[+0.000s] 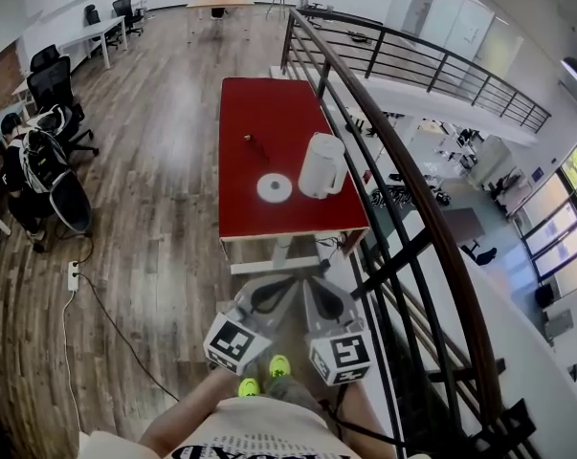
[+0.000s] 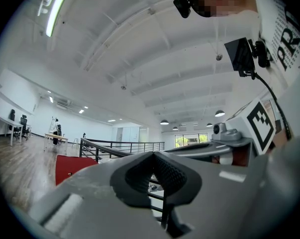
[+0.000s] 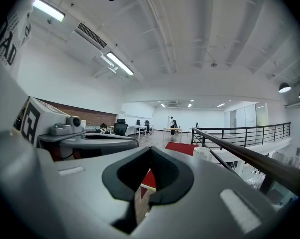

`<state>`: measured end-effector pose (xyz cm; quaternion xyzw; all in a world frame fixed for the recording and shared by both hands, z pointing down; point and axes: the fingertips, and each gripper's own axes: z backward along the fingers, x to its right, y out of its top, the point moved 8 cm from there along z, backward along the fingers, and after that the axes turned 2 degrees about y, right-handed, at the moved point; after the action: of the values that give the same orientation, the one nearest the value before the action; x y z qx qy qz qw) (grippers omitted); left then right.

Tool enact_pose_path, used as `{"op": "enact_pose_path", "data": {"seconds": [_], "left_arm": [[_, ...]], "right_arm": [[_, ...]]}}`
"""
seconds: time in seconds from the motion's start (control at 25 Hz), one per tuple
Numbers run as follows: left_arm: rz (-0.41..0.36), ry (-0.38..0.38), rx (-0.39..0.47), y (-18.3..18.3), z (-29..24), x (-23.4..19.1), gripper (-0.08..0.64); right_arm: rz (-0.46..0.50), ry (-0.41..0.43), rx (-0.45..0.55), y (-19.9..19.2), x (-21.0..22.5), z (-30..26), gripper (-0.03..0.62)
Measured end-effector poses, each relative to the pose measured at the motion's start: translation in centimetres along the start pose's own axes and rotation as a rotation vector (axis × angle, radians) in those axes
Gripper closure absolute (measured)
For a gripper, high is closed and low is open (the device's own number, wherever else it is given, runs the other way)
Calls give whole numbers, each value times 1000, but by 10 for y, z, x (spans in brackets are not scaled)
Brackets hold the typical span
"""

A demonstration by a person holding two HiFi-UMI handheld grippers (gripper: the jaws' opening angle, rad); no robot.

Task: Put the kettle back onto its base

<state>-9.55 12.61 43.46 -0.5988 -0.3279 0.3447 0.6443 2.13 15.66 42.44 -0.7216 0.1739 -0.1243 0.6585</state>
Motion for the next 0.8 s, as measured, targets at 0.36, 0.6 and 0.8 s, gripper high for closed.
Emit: {"op": "enact_pose_path", "data": {"seconds": [0.36,0.6,0.8], "left_arm": [[-19,58,0,11,-43,-28,569],[-22,100,18,14,-76,-38,569],[-15,117,31,12,-96,-44,569]], "right_arm": [[30,51,13,17,42,-38,584],[69,85,7,22,72,-56,584],[79,113,2,21,88,-70,584]]}}
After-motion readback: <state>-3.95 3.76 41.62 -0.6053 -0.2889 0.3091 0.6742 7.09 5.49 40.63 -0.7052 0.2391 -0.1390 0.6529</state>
